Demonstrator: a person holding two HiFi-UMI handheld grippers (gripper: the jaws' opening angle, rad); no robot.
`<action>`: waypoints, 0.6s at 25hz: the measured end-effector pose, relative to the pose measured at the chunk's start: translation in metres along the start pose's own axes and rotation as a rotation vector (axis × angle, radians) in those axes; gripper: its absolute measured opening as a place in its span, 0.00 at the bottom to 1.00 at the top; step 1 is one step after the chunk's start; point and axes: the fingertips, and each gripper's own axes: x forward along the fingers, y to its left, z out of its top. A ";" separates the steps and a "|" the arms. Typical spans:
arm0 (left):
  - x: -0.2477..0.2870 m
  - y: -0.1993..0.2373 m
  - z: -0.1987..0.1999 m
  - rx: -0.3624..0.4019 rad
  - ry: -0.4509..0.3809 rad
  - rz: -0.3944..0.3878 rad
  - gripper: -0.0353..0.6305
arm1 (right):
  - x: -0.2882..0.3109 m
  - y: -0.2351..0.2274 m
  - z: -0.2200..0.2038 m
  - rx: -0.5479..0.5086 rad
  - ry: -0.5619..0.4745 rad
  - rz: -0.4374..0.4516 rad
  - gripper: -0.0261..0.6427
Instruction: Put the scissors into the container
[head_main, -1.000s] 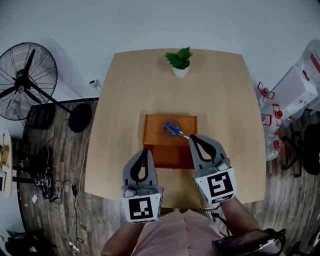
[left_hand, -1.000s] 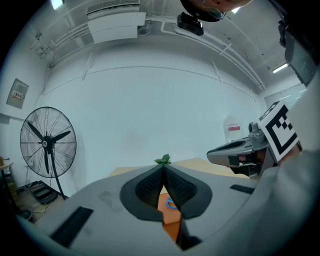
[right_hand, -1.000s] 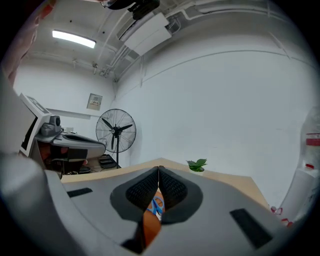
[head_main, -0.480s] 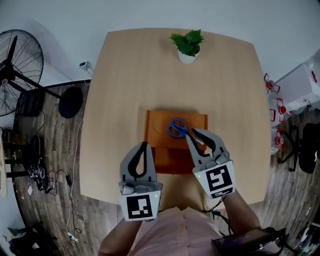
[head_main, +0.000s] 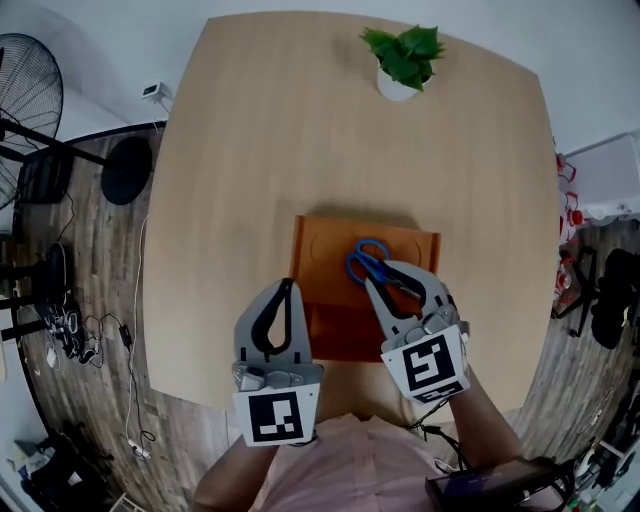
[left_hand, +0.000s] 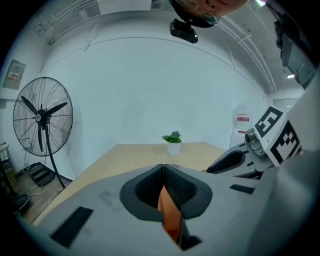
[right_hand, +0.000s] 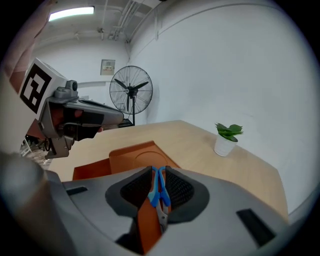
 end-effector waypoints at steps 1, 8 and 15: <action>0.002 0.001 -0.003 -0.008 0.010 0.000 0.07 | 0.003 0.001 -0.002 -0.007 0.014 0.007 0.17; 0.018 0.000 -0.020 -0.021 0.050 -0.025 0.07 | 0.010 -0.010 0.006 -0.081 -0.008 0.014 0.16; 0.015 -0.007 -0.025 -0.020 0.052 -0.065 0.07 | -0.004 0.014 -0.002 -0.012 0.026 0.113 0.16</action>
